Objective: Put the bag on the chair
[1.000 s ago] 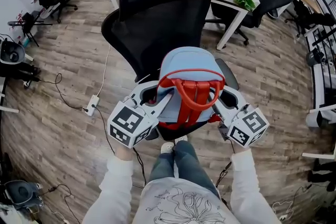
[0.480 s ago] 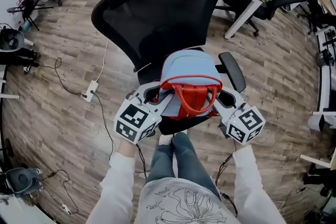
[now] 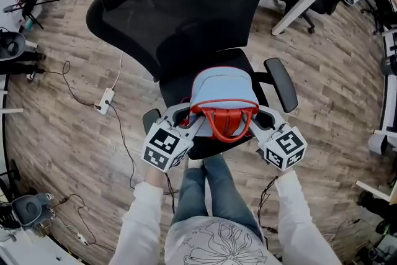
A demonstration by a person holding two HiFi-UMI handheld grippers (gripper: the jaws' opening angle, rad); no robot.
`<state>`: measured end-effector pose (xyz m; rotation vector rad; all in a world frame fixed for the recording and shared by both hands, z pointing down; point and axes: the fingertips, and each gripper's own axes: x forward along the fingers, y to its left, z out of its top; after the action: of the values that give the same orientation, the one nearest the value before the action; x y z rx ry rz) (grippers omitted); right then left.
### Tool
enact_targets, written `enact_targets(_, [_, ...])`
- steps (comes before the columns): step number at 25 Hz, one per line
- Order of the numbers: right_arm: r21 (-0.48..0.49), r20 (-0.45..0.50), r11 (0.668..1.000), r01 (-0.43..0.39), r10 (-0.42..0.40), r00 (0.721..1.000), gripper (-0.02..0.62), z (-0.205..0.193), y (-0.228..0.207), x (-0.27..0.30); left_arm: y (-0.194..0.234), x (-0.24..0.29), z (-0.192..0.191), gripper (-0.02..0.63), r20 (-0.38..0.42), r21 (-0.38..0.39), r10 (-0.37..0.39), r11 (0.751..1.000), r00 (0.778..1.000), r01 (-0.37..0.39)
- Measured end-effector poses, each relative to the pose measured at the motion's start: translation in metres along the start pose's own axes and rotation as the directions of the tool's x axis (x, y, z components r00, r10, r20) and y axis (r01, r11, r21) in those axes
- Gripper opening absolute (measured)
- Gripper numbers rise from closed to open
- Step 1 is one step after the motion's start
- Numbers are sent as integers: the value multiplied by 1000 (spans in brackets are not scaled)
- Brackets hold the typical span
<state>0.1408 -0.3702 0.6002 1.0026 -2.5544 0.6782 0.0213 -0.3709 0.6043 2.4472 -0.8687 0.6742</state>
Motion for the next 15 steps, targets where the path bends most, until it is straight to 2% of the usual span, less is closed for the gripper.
enact_targets(15, [-16, -147, 1000, -4, 1, 989, 87, -75, -41, 41, 22, 61, -65, 97, -145, 0, 33, 999, 989, -34])
